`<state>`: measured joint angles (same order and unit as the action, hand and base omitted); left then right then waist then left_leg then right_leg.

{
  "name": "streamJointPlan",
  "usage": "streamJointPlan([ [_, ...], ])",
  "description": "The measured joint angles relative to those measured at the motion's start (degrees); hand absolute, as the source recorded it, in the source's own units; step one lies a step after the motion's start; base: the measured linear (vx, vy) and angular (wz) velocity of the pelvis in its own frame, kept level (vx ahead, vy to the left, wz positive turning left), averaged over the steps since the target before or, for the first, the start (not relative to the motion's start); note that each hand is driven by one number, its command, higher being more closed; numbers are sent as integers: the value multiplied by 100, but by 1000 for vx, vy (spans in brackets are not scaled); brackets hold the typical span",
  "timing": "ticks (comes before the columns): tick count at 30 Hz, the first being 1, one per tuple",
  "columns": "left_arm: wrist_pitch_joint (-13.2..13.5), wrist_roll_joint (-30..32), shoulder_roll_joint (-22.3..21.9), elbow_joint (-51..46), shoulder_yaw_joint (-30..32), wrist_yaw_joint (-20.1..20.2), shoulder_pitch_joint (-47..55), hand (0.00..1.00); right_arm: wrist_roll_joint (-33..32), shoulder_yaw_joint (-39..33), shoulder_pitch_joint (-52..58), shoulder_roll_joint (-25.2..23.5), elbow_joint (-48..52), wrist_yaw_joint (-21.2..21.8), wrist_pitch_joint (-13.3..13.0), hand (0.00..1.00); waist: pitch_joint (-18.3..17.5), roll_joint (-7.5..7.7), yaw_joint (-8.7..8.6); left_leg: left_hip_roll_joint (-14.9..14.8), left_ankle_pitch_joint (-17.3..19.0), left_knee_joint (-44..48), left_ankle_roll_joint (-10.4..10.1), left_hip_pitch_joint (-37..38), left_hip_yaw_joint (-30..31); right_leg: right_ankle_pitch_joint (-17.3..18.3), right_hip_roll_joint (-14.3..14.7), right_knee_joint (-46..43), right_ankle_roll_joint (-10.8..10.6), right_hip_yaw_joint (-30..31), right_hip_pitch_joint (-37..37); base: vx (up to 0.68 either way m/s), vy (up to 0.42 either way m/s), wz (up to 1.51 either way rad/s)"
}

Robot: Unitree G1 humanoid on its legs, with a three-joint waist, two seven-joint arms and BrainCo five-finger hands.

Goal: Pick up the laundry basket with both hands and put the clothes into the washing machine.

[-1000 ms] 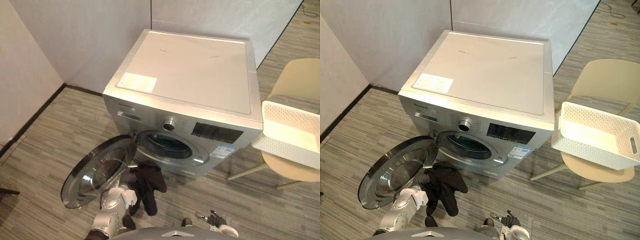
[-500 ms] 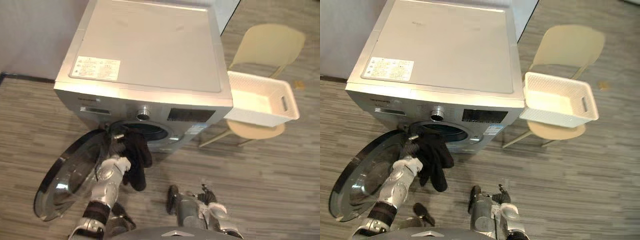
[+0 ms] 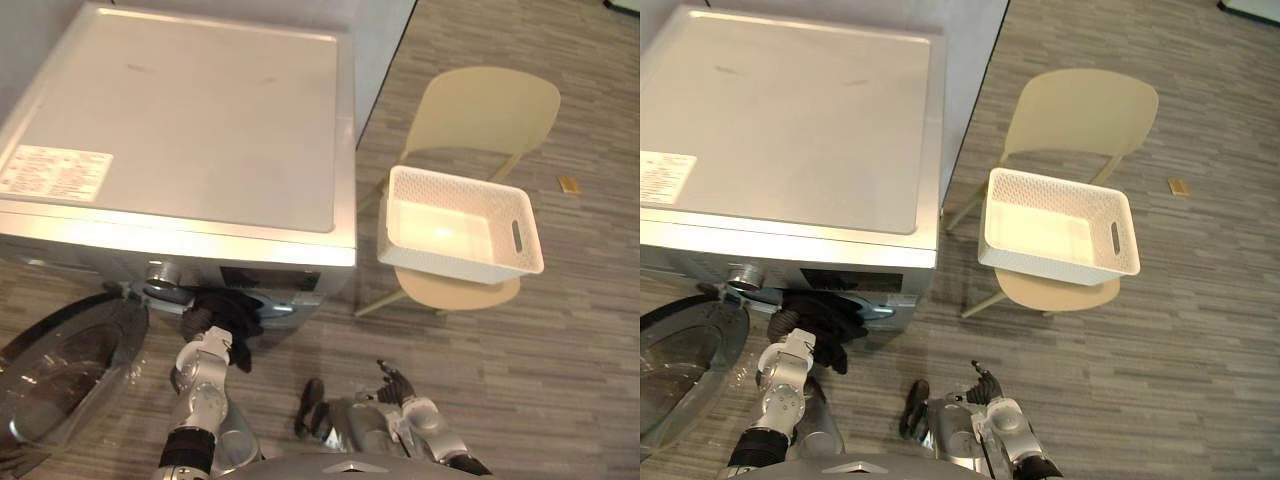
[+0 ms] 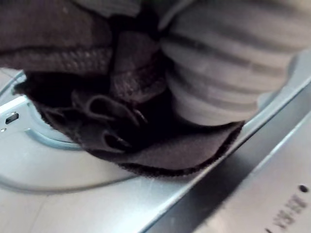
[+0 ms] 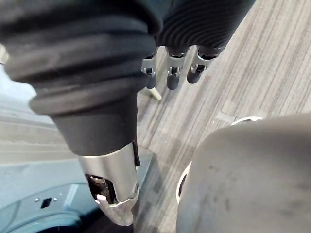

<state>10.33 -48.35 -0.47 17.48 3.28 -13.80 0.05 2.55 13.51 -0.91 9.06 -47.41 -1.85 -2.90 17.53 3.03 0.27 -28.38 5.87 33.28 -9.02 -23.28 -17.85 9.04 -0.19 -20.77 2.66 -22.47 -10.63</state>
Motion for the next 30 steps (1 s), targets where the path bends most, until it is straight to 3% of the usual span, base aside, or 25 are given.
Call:
streamJointPlan([
  [1, 5, 0, -20, -134, 70, 6, -46, 100, 2, 30, -99, 17, 92, 0, 0, 0, 151, -37, -12, 18, -26, -10, -17, -98, 83, 183, -3, -265, 45, 0, -156, -76, 67, -68],
  [2, 23, 1, -55, -392, 157, 14, -138, 100, -3, 59, -345, 31, 251, -10, 10, 0, 405, -173, -12, 9, -127, 107, 108, -464, 160, 441, -32, -955, 76, -1, -712, -143, 176, -64],
  [3, 49, 1, -61, -563, 170, 32, -163, 100, -6, 124, -458, 15, 387, -23, 14, 0, 506, -194, 9, 61, -112, 209, 240, -732, 105, 642, -111, -1397, 81, 2, -1186, -211, 188, -51],
  [4, 92, 0, -8, -691, 245, 36, -411, 100, -42, 193, -732, -158, 476, -73, 4, 0, 767, -41, -14, 163, -14, 352, 232, -1199, 59, 752, -367, -1788, -3, 27, -1756, -188, 106, -13],
  [5, 89, 1, -64, -698, 396, 22, -632, 100, -46, 245, -913, -229, 658, -98, 28, 0, 838, 14, -21, 214, -36, 409, 311, -1527, -37, 750, -506, -1956, -51, 38, -2142, -180, 48, 8],
  [9, 147, 7, -299, -1297, 638, 26, -993, 100, -134, 831, -1163, -601, 1556, -105, -65, 0, 1119, 18, 224, 249, 127, 898, 598, -2595, -158, 729, -911, -2449, -168, 26, -3244, -79, 100, -6],
  [14, 234, 25, -431, -1730, 759, 2, -1553, 100, -1559, 1009, -1362, -1020, 2067, 253, -401, 0, 1120, 16, 274, 364, 280, 1688, 886, -4268, 7, 867, -1325, -3410, -135, 137, -4877, -6, 53, 10],
  [16, 241, 23, -459, -1735, 921, -201, -2097, 100, -2791, 708, -1330, -1037, 2186, 443, -492, 0, 1121, 16, 202, 372, 457, 2286, 974, -5034, 237, 1091, -1523, -4049, -140, 147, -5500, -16, 17, 19],
  [17, 242, 23, -442, -1735, 969, -237, -2240, 100, -3008, 591, -1328, -1034, 2199, 466, -505, 0, 1121, 15, 182, 370, 479, 2415, 996, -5191, 281, 1127, -1571, -4191, -145, 151, -5626, -19, 10, 16],
  [19, 327, 6, -306, -1740, 1260, -506, -2809, 100, -4111, 125, -1205, -1014, 2370, 570, -643, 0, 1117, 21, 94, 373, 634, 2854, 1041, -5690, 434, 1279, -1682, -4683, -161, 247, -6060, -24, 0, 14],
  [21, 383, -99, -12, -1766, 1555, -692, -3155, 100, -4635, -142, -998, -1000, 2568, 704, -724, 0, 1110, 20, 33, 373, 694, 3001, 1035, -5765, 490, 1394, -1690, -4845, -188, 318, -6123, -35, -23, 7],
  [24, 468, -345, 698, -1914, 1703, -744, -3545, 100, -5184, -369, -582, -1021, 3077, 942, -812, 0, 1025, 22, -6, 319, 651, 2930, 962, -5904, 454, 1440, -1676, -4818, -222, 295, -6270, -55, -48, 4],
  [30, 487, -780, 902, -1915, 1631, -992, -4267, 100, -5436, -555, -394, -1066, 3263, 1068, -809, 0, 772, 23, -67, 55, 563, 2779, 842, -6093, 139, 1309, -1622, -4611, -212, 278, -6530, -39, -38, -4],
])
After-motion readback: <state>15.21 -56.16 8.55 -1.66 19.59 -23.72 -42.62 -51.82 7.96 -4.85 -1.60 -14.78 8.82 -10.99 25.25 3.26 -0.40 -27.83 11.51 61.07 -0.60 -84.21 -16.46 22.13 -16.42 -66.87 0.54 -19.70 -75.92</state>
